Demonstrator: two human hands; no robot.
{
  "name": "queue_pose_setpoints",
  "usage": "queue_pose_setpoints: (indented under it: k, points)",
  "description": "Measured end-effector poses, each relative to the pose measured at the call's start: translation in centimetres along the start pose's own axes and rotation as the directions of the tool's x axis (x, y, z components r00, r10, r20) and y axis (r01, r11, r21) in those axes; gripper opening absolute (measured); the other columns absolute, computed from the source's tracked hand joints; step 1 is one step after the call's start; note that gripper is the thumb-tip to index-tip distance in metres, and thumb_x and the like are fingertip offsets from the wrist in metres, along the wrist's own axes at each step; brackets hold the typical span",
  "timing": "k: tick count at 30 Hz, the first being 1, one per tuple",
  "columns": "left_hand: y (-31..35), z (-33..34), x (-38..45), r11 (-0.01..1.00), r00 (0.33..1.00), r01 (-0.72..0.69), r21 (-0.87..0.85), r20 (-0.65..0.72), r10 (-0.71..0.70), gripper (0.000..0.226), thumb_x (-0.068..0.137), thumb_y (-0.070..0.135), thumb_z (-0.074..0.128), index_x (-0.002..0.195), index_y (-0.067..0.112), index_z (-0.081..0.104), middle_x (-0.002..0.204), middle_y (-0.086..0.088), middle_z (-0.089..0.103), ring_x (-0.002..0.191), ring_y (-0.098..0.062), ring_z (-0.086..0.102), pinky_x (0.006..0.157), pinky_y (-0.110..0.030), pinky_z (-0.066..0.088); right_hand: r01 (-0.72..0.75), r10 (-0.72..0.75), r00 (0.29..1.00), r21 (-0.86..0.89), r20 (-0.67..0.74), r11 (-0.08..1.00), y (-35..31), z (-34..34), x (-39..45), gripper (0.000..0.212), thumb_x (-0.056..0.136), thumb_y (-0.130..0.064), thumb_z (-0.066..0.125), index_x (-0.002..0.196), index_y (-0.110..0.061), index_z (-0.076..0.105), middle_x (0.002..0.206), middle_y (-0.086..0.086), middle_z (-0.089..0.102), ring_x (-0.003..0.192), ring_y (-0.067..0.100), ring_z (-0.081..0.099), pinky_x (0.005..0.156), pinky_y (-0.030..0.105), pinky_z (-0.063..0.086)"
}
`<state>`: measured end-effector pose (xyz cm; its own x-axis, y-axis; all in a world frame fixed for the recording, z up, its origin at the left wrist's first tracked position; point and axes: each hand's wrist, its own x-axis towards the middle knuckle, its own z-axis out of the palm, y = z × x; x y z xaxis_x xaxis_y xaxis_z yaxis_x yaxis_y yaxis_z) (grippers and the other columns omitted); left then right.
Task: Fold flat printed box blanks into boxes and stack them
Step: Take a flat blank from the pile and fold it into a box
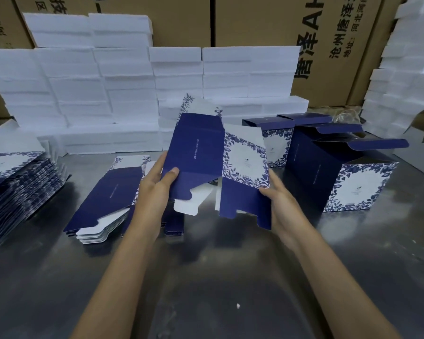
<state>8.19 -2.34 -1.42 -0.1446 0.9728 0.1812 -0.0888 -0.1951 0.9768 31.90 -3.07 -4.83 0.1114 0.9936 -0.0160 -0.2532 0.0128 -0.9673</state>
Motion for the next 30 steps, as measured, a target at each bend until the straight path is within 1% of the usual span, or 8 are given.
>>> queue_pose_setpoints:
  k: [3,9,11,15,18,22,27,30]
  points:
    - [-0.2,0.6,-0.2,0.997,0.998,-0.008,-0.079,0.062,0.013,0.048,0.1,0.018,0.056,0.141,0.043,0.052,0.124,0.018,0.068,0.113,-0.007,0.067,0.098,-0.033,0.049,-0.018,0.02,1.0,-0.084,0.018,0.996,-0.2,0.3,-0.1,0.034,0.105,-0.025,0.047,0.135,-0.026,0.06,0.129,0.001,0.07,0.111,0.017,0.068,0.102,0.04,0.05]
    - [-1.1,3.4,-1.7,0.988,0.943,-0.102,0.112,0.326,0.061,0.046,0.094,0.034,0.062,0.134,0.054,0.052,0.136,0.028,0.057,0.127,0.005,0.052,0.107,-0.031,0.041,-0.099,0.078,0.966,0.071,0.246,0.993,-1.2,0.3,-0.9,0.078,0.089,-0.084,0.036,0.135,-0.028,0.066,0.135,0.004,0.067,0.127,0.023,0.061,0.106,0.043,0.045]
    - [-1.7,4.4,-2.4,0.971,0.943,-0.137,0.194,0.326,0.068,0.043,0.096,0.035,0.062,0.132,0.056,0.052,0.135,0.03,0.056,0.125,0.007,0.053,0.105,-0.029,0.043,-0.113,0.073,0.965,0.152,0.25,0.982,-1.8,-0.1,-1.2,0.068,0.088,-0.078,0.047,0.128,-0.028,0.071,0.132,0.007,0.069,0.125,0.028,0.063,0.109,0.046,0.044]
    - [-3.5,5.4,-3.0,0.89,0.929,-0.216,0.402,0.365,0.061,0.048,0.097,0.033,0.061,0.139,0.052,0.045,0.148,0.025,0.045,0.138,0.005,0.039,0.116,-0.033,0.035,-0.146,0.127,0.985,0.169,0.12,0.975,-1.9,-1.3,-0.9,0.023,0.086,-0.033,0.066,0.097,-0.02,0.082,0.108,0.011,0.077,0.093,0.028,0.075,0.08,0.037,0.06]
    - [-4.3,5.3,-3.0,0.767,0.929,-0.202,0.609,0.366,-0.046,0.05,0.096,0.047,0.058,0.142,0.054,0.041,0.165,0.013,0.019,0.153,-0.007,0.008,0.124,-0.046,0.014,-0.224,0.218,0.974,0.1,0.062,0.969,-1.8,-2.0,-0.7,0.024,0.091,-0.018,0.067,0.114,-0.014,0.073,0.108,0.012,0.077,0.096,0.032,0.076,0.088,0.047,0.06]
    - [-3.5,4.3,-2.0,0.861,0.98,-0.131,0.492,0.194,0.038,0.053,0.096,0.035,0.062,0.146,0.031,0.044,0.155,0.008,0.04,0.145,-0.012,0.033,0.12,-0.04,0.028,-0.245,0.235,0.969,0.166,0.076,0.955,-2.3,-2.9,-0.9,0.019,0.095,-0.009,0.063,0.112,-0.01,0.072,0.106,0.011,0.078,0.091,0.03,0.077,0.066,0.04,0.063]
    - [-1.9,2.0,-0.5,0.958,0.994,0.099,0.269,0.025,-0.109,0.074,0.087,0.034,0.075,0.15,0.027,0.037,0.138,0.009,0.055,0.127,-0.008,0.053,0.094,-0.015,0.038,-0.203,0.181,0.977,0.218,0.115,0.955,-3.0,-3.8,-1.2,0.026,0.088,-0.01,0.068,0.114,-0.008,0.072,0.108,0.012,0.077,0.089,0.03,0.077,0.062,0.039,0.062]
    - [-1.6,0.9,-0.3,0.972,0.97,0.207,0.11,0.107,-0.218,0.072,0.079,0.04,0.081,0.143,0.027,0.049,0.122,0.005,0.071,0.113,-0.012,0.066,0.101,-0.03,0.046,-0.157,0.123,0.982,0.259,0.143,0.953,-3.3,-4.4,-1.2,0.027,0.077,-0.015,0.074,0.103,-0.011,0.081,0.113,0.013,0.076,0.094,0.032,0.076,0.069,0.041,0.062]
